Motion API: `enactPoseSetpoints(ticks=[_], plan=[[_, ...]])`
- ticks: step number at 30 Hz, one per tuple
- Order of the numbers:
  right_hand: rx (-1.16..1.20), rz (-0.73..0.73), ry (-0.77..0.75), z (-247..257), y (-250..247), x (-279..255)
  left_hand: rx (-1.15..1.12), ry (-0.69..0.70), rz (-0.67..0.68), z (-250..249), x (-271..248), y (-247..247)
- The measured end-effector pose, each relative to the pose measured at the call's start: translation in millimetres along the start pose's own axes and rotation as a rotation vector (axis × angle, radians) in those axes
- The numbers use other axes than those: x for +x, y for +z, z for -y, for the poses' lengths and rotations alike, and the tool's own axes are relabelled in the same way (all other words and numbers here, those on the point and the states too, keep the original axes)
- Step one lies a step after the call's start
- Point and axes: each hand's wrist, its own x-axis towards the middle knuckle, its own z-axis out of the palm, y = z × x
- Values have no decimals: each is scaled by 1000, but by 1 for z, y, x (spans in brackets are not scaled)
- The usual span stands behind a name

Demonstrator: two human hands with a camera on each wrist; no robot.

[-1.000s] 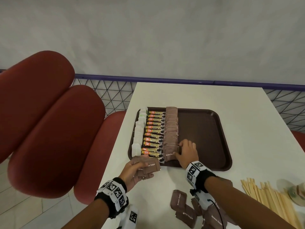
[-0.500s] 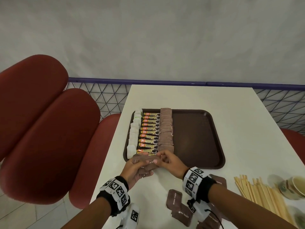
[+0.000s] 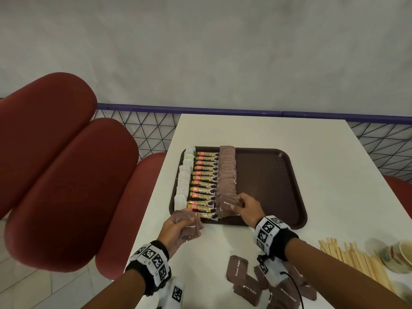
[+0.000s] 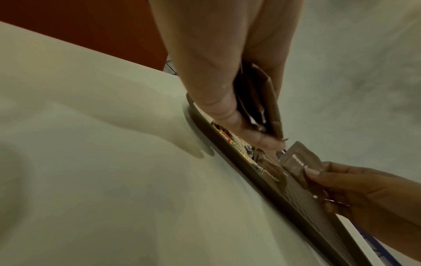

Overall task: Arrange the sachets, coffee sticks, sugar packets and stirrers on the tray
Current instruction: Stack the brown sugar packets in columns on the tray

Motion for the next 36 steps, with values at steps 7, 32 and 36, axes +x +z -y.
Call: enactPoseSetpoints(ticks=[7, 32, 36], plan=[[-451, 123, 16, -6, 11, 8, -34, -15, 11, -1, 0, -2], [-402, -78, -238, -15, 3, -26, 137, 25, 23, -5, 4, 30], [-295, -29, -278, 1, 3, -29, 183, 46, 49, -7, 7, 38]])
